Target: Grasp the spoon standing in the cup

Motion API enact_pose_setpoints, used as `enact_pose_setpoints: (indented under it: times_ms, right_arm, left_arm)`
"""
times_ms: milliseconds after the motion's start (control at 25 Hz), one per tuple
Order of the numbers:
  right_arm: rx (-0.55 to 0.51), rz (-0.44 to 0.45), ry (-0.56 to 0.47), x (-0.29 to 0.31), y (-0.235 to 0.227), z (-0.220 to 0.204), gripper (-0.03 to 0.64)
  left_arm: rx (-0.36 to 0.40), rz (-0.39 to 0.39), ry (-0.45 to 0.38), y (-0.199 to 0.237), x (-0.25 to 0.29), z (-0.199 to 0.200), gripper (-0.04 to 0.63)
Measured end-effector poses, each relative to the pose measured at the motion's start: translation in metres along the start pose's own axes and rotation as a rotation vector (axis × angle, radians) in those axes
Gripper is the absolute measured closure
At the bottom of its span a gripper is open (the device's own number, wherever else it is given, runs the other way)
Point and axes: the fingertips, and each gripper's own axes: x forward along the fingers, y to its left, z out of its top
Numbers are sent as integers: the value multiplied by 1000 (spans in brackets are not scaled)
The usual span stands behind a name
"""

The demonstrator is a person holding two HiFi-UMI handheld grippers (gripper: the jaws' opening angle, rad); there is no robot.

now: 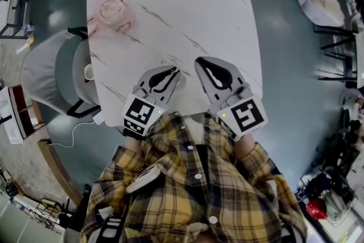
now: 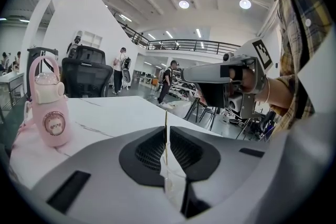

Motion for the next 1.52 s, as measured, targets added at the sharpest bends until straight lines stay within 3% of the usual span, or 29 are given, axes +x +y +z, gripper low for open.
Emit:
enact_pose_setpoints:
  times_ms: [960,1520]
  right_arm:
    - [2,2,8,-2,0,-1,581]
    - [-13,29,-28,-3,3,11,581]
  left_arm:
    - [11,-13,-14,-3,0,9,578]
    - [42,32,-62,-6,-11,34,578]
